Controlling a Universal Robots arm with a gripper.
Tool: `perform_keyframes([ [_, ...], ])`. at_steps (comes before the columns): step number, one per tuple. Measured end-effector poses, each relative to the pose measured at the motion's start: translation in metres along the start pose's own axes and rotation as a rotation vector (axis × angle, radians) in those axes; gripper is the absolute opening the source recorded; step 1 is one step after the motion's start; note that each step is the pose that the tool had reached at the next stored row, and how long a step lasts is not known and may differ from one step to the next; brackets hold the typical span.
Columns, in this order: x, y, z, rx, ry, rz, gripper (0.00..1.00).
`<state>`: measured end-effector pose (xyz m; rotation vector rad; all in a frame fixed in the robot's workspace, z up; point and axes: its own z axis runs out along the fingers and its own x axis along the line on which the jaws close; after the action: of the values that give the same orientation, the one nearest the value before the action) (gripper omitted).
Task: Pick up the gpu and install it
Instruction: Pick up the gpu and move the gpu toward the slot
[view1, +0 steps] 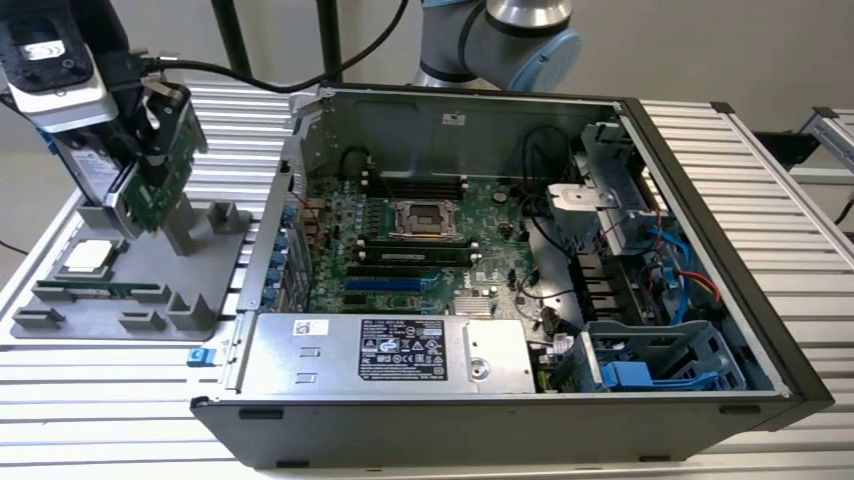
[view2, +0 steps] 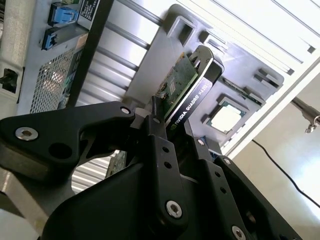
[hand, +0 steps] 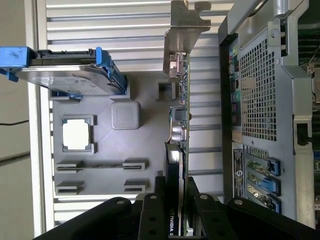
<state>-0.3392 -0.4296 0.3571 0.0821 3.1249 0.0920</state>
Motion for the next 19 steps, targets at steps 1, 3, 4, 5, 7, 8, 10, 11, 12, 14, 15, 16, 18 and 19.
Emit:
perform_keyframes([
  [1, 0.0000, 0.0000, -0.0007, -0.0001, -0.0002, 0.000, 0.00],
  [3, 0.0000, 0.0001, -0.0023, -0.0001, -0.0004, 0.000, 0.00],
  [4, 0.0000, 0.0002, -0.0031, -0.0002, -0.0005, 0.000, 0.00],
  [5, 0.0000, 0.0003, -0.0040, -0.0001, -0.0006, 0.000, 0.00],
  [7, 0.0000, 0.0003, -0.0056, -0.0001, -0.0007, 0.000, 0.00],
  [8, -0.0001, 0.0004, -0.0064, -0.0001, -0.0008, 0.000, 0.00],
  [10, -0.0001, 0.0005, -0.0080, -0.0001, -0.0009, 0.000, 0.00],
  [11, -0.0001, 0.0005, -0.0088, -0.0002, -0.0010, 0.000, 0.00],
  [12, -0.0001, 0.0006, -0.0095, -0.0002, -0.0011, 0.000, 0.00],
  [14, -0.0001, 0.0006, -0.0111, -0.0002, -0.0013, 0.000, 0.00],
  [15, -0.0002, 0.0007, -0.0120, -0.0002, -0.0013, 0.000, 0.00],
  [16, -0.0001, 0.0007, -0.0128, -0.0001, -0.0013, 0.000, 0.00],
  [18, -0.0002, 0.0008, -0.0145, -0.0002, -0.0015, 0.000, 0.00],
  [19, -0.0002, 0.0009, -0.0153, -0.0002, -0.0016, 0.000, 0.00],
])
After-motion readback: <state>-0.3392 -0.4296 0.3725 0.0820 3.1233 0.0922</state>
